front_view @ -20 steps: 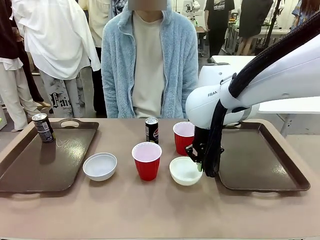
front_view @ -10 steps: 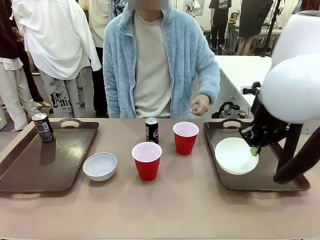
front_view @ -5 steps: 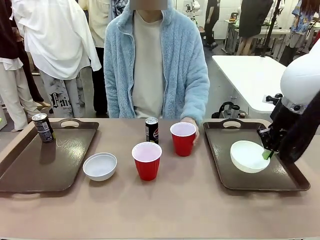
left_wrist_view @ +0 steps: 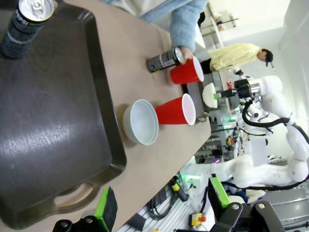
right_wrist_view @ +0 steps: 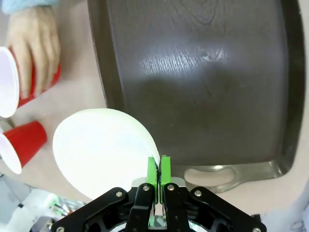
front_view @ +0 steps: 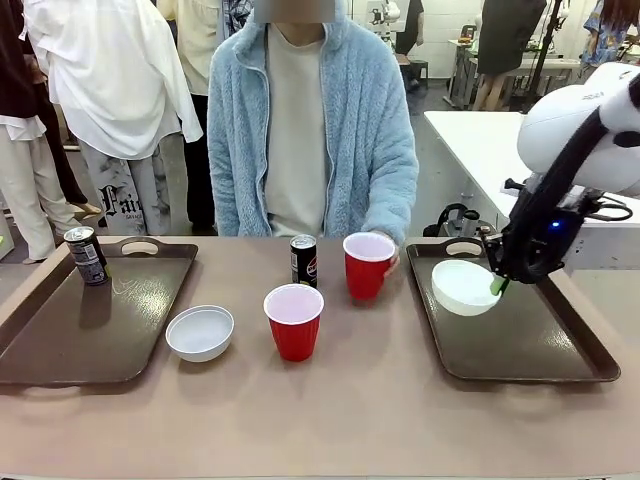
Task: Prepare tableware on both trays.
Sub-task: Pick up a Picnic Bowl from the table and place it on a Handle tray.
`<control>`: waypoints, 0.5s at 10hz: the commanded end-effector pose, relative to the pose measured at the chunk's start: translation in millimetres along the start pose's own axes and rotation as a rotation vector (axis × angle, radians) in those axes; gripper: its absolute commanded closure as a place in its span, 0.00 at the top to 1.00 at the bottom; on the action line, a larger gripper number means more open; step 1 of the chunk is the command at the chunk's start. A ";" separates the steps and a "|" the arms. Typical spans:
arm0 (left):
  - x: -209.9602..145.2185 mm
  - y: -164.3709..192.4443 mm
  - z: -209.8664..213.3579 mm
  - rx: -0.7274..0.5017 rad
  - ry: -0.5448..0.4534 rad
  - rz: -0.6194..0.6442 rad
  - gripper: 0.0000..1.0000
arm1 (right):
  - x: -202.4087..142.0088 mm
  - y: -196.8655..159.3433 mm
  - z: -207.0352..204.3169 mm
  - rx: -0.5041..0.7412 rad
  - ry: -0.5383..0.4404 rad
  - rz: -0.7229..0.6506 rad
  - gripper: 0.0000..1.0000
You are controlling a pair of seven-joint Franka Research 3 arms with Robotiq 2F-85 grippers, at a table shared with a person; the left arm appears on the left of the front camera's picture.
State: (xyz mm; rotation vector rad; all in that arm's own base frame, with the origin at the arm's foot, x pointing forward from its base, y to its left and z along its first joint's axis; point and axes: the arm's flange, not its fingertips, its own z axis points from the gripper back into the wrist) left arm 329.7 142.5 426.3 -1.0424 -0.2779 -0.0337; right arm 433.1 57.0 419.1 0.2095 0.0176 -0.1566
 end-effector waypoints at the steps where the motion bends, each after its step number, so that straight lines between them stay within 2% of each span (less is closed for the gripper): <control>1: 0.4 -1.0 1.5 -0.011 -0.012 -0.003 1.00 | 5.6 7.3 -6.1 -0.049 0.010 -0.050 0.00; 2: 0.4 -1.0 1.5 -0.011 -0.012 -0.003 1.00 | -1.6 7.0 -8.1 -0.090 0.022 -0.055 0.00; 3: 0.4 -1.0 1.5 -0.011 -0.012 -0.003 1.00 | -27.6 7.7 -8.5 -0.168 0.077 -0.039 0.00; 5: 0.4 -1.0 1.5 -0.011 -0.012 -0.003 1.00 | -118.6 -0.8 -21.3 -0.255 0.089 0.021 0.00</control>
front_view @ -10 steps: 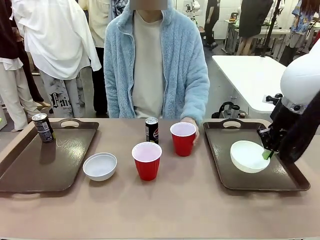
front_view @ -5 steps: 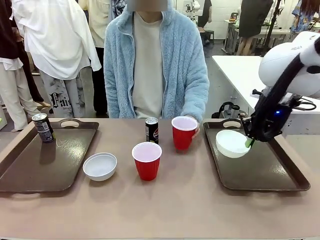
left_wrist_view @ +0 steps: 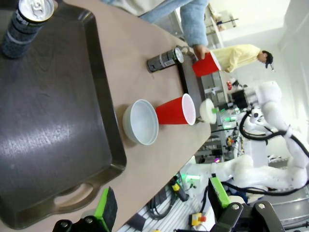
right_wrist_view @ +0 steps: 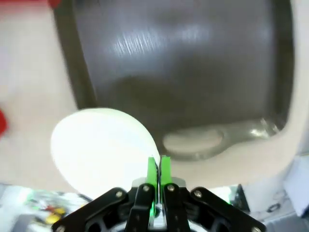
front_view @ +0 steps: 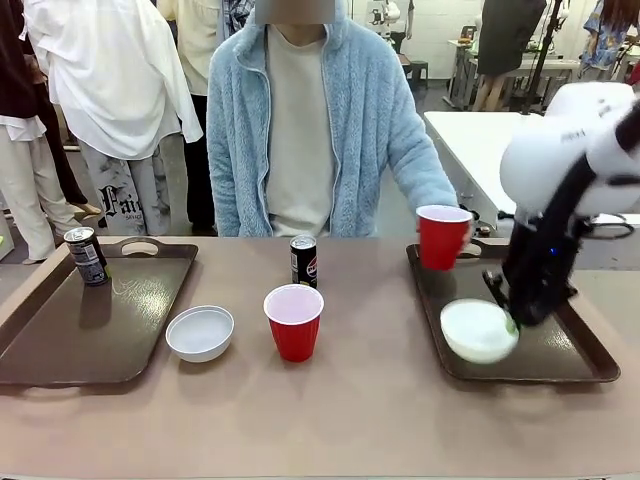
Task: Prepare tableware on both trays.
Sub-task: Pick up a Picnic Bowl from the table and place it on a Handle tray.
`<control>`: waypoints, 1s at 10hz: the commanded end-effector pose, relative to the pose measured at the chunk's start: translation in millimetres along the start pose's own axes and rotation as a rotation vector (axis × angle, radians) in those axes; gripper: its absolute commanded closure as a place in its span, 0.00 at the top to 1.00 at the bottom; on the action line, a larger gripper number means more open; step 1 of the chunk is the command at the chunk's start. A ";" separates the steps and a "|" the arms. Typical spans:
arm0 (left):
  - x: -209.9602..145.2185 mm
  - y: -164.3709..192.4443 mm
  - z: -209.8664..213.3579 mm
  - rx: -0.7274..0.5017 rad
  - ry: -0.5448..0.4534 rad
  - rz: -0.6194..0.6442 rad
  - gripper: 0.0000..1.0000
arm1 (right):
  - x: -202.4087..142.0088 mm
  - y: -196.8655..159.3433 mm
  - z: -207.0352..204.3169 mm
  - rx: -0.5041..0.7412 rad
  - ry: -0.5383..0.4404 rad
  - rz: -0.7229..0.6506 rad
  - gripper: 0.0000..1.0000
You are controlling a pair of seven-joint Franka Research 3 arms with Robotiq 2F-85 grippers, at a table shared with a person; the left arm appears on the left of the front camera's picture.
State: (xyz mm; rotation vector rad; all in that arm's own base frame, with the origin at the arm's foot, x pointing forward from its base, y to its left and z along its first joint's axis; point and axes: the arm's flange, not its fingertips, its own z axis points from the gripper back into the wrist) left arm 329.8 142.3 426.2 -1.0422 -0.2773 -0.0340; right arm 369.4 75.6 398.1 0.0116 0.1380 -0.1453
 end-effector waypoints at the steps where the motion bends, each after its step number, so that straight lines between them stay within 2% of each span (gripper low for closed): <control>1: 0.3 -1.0 1.6 -0.012 -0.013 -0.003 1.00 | -68.9 -12.0 -10.4 -0.033 -0.013 0.005 0.00; 9: 0.3 -1.0 1.6 -0.012 -0.013 -0.003 1.00 | -56.6 -7.7 4.3 -0.040 -0.004 0.020 0.00; 10: 0.3 -1.0 1.6 -0.012 -0.013 -0.003 1.00 | -57.4 -7.7 5.2 -0.035 -0.005 0.018 0.04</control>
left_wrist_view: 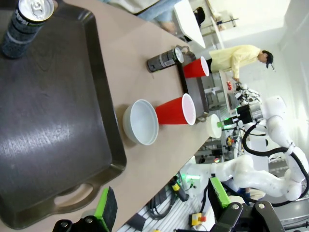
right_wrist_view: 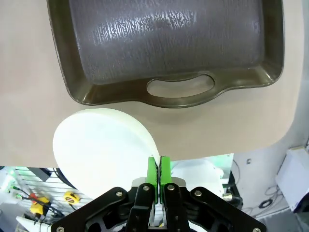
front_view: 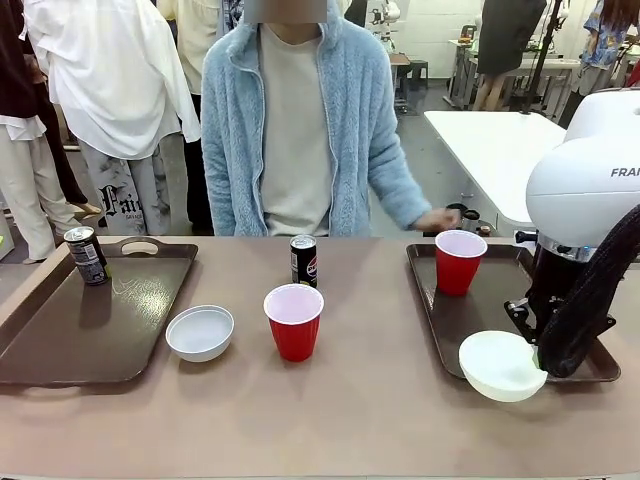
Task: Prepare tableware on both trays.
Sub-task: Pick up a Picnic Bowl from the table and place it on a Handle tray.
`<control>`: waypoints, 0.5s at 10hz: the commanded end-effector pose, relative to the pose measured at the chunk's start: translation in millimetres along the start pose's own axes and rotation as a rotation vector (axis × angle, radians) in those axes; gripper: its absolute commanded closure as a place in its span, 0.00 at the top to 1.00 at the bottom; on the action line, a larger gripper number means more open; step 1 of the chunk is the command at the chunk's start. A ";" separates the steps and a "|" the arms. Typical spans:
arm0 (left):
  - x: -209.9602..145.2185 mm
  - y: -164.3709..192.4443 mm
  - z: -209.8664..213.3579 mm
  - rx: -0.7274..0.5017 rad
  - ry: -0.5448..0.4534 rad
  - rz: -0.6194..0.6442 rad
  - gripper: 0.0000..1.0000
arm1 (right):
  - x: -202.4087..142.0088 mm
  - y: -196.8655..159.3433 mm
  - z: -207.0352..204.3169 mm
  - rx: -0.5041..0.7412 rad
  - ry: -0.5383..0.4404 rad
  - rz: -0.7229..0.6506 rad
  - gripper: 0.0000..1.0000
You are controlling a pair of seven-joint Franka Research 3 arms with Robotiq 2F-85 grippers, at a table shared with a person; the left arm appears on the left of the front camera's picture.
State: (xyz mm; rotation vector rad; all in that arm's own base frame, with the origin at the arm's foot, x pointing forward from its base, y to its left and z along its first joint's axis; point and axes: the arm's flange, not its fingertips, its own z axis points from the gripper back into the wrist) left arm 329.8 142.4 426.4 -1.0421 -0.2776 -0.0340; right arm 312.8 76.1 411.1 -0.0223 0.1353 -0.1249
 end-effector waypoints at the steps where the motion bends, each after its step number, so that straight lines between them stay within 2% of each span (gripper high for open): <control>1: 0.3 -0.9 1.5 -0.012 -0.013 -0.003 1.00 | 18.8 -8.7 7.3 0.004 -0.026 -0.027 0.04; 3: 0.3 -0.9 1.5 -0.012 -0.013 -0.003 1.00 | 47.5 -29.9 11.6 -0.001 -0.029 -0.043 0.04; 5: 0.3 -0.9 1.5 -0.012 -0.013 -0.003 1.00 | 75.7 -34.1 5.4 -0.021 -0.020 -0.044 0.04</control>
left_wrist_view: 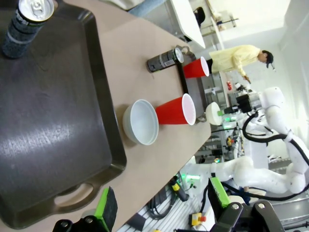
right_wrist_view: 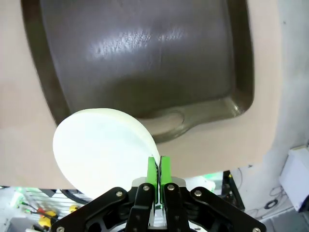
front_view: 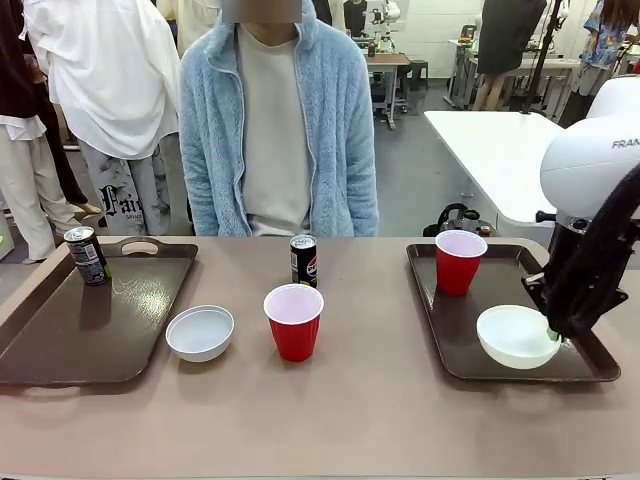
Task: Prepare tableware on both trays.
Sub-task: Pick up a Picnic Bowl from the table and place it on a Handle tray.
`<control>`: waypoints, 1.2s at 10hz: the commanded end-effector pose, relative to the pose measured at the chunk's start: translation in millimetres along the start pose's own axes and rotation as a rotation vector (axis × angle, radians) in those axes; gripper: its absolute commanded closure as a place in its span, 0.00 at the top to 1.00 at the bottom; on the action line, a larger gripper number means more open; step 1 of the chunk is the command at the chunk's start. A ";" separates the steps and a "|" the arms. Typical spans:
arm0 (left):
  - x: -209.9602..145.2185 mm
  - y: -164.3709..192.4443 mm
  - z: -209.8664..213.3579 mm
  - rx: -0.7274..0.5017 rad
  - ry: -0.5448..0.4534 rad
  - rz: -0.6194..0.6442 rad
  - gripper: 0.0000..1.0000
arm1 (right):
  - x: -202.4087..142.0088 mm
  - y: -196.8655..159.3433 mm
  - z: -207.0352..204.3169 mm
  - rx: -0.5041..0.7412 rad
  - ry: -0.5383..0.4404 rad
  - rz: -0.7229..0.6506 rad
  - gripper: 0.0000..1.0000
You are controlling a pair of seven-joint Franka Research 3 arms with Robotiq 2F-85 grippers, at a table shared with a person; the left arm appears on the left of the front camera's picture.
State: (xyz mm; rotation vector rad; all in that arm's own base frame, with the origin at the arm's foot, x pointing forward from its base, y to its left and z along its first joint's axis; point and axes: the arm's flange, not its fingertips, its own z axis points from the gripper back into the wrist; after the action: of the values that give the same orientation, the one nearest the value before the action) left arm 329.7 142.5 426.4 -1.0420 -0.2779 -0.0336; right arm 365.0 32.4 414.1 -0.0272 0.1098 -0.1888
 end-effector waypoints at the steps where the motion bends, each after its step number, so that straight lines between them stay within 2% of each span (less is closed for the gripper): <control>1: 0.3 -0.9 1.4 -0.012 -0.012 -0.003 1.00 | 33.8 7.2 -11.9 -0.024 0.004 0.023 0.04; 3: 0.3 -0.9 1.4 -0.012 -0.012 -0.003 1.00 | 55.7 13.6 -27.8 0.010 -0.035 0.033 0.04; 7: 0.3 -0.9 1.4 -0.012 -0.012 -0.003 1.00 | 71.0 22.8 -42.3 0.016 -0.071 -0.002 0.04; 8: 0.3 -0.9 1.4 -0.012 -0.012 -0.003 1.00 | 69.1 23.7 -42.9 0.021 -0.072 0.014 0.46; 9: 0.3 -0.9 1.4 -0.012 -0.012 -0.003 1.00 | 65.0 22.6 -41.2 0.007 -0.071 0.016 0.63; 10: 0.3 -0.9 1.4 -0.012 -0.012 -0.003 1.00 | 59.4 18.8 -37.6 0.000 -0.072 0.016 1.00; 12: 0.3 -0.9 1.4 -0.012 -0.012 -0.003 1.00 | 41.4 11.3 -23.4 -0.046 -0.065 0.020 1.00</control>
State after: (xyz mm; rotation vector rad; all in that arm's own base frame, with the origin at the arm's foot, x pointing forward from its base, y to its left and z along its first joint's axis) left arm 329.7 142.7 426.4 -1.0420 -0.2781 -0.0331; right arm 420.1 38.7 377.3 -0.0153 0.0393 -0.1674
